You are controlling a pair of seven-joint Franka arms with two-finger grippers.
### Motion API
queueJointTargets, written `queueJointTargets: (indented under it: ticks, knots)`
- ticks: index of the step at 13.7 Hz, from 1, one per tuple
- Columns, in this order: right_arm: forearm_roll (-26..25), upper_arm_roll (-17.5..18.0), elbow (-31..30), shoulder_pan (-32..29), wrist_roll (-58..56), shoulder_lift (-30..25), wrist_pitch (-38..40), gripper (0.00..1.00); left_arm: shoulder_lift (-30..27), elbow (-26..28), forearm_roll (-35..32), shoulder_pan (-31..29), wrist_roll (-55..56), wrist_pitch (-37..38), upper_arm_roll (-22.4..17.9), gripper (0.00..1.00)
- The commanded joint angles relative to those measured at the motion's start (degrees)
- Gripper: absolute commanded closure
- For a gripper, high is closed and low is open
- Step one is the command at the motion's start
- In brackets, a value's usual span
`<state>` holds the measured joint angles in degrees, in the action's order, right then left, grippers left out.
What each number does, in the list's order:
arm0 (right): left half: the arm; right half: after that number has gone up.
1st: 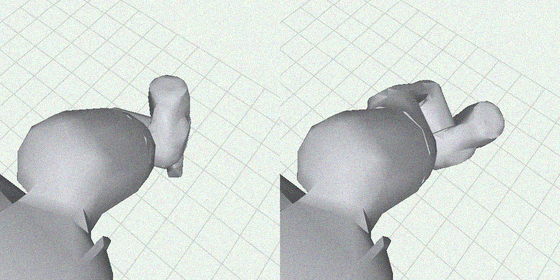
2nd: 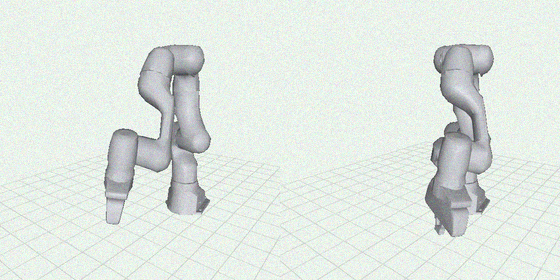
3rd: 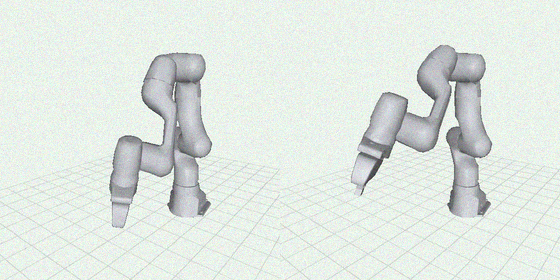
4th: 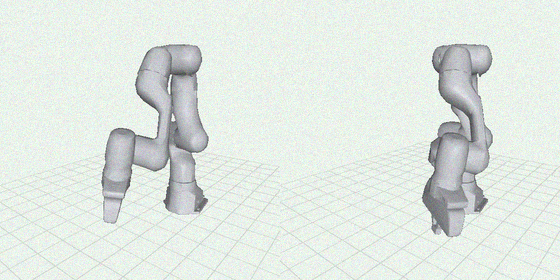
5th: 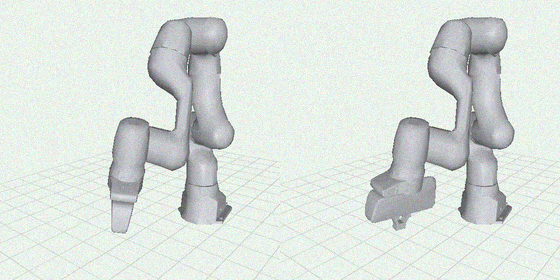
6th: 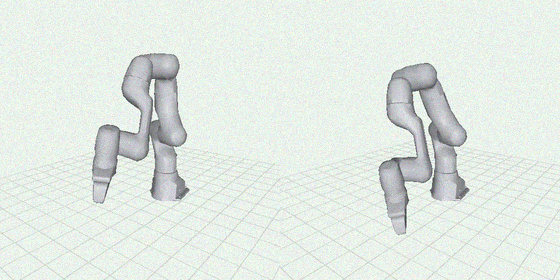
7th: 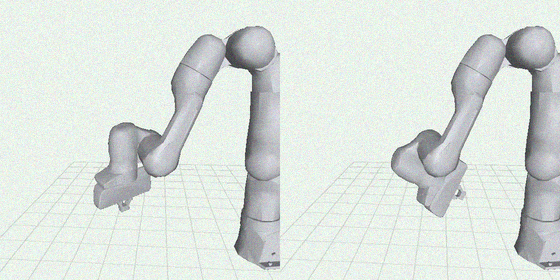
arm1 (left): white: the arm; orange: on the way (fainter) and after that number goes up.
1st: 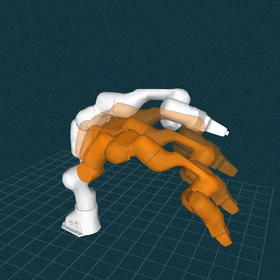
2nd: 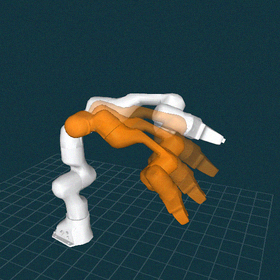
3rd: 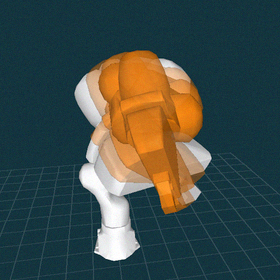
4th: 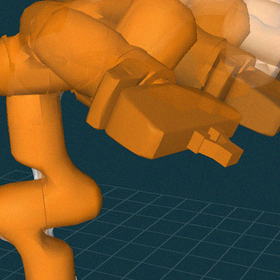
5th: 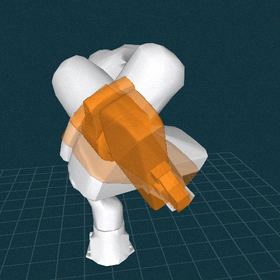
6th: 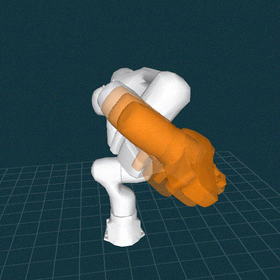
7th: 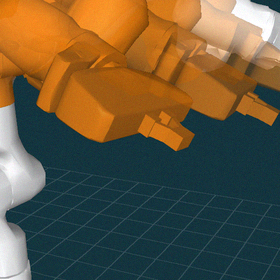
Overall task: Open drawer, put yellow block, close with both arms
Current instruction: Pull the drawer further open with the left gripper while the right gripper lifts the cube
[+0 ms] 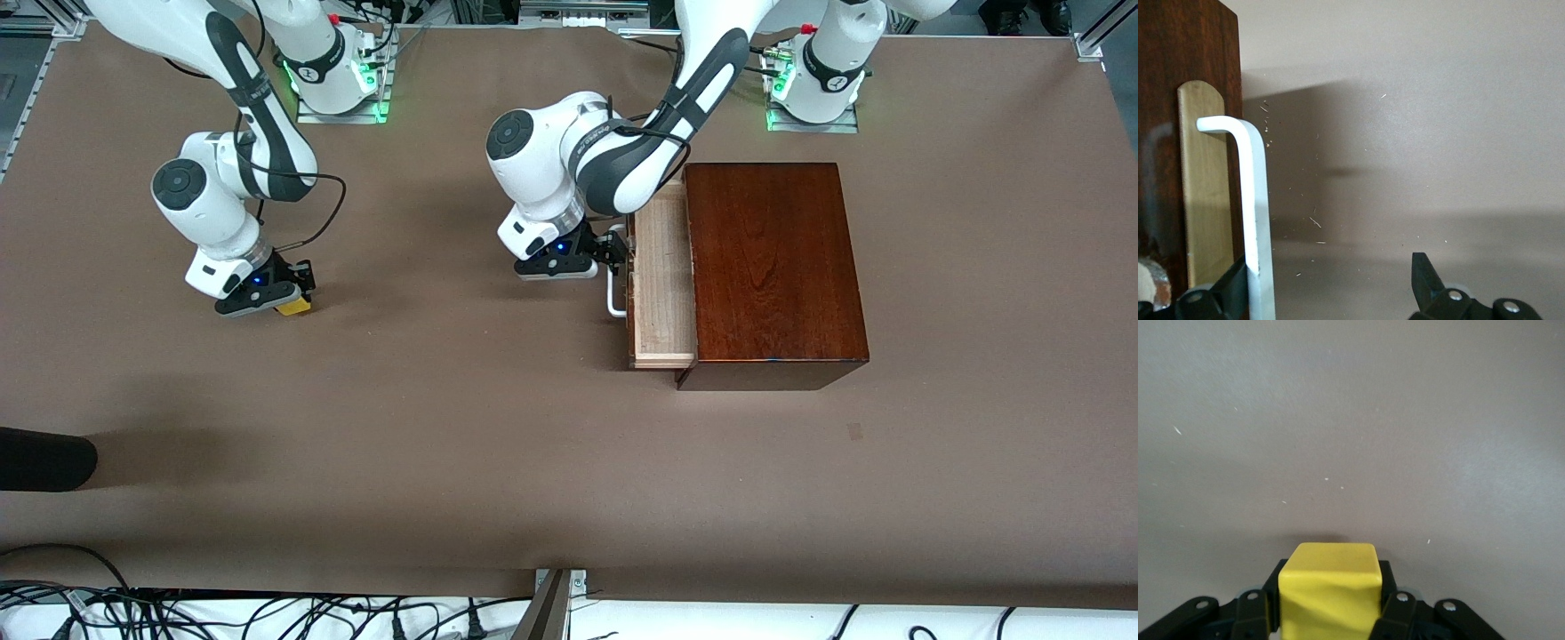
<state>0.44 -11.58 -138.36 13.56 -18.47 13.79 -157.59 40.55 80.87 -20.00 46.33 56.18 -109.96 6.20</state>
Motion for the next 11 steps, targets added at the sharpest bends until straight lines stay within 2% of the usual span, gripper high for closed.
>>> queueJointTargets:
  ticks: [1,3,5,11]
  knots:
    - [1.0,0.7,5.1,-0.3,-0.4,-2.9,8.8,0.84,4.3,-6.6,3.8,3.2,2.2,-3.0,1.3,0.00]
    - [2.7,0.8,10.1,-0.3,-0.8,-3.5,15.0,0.84,4.4,-6.7,3.8,3.4,2.5,-3.7,1.3,0.00]
    - [5.6,2.0,18.3,-0.3,-1.0,-3.5,24.6,0.84,4.4,-7.1,3.9,3.5,2.5,-3.7,1.3,0.00]
    - [5.6,2.5,31.3,0.3,-0.6,-3.0,36.5,0.84,4.4,-7.7,5.3,3.9,3.0,-4.1,1.3,0.00]
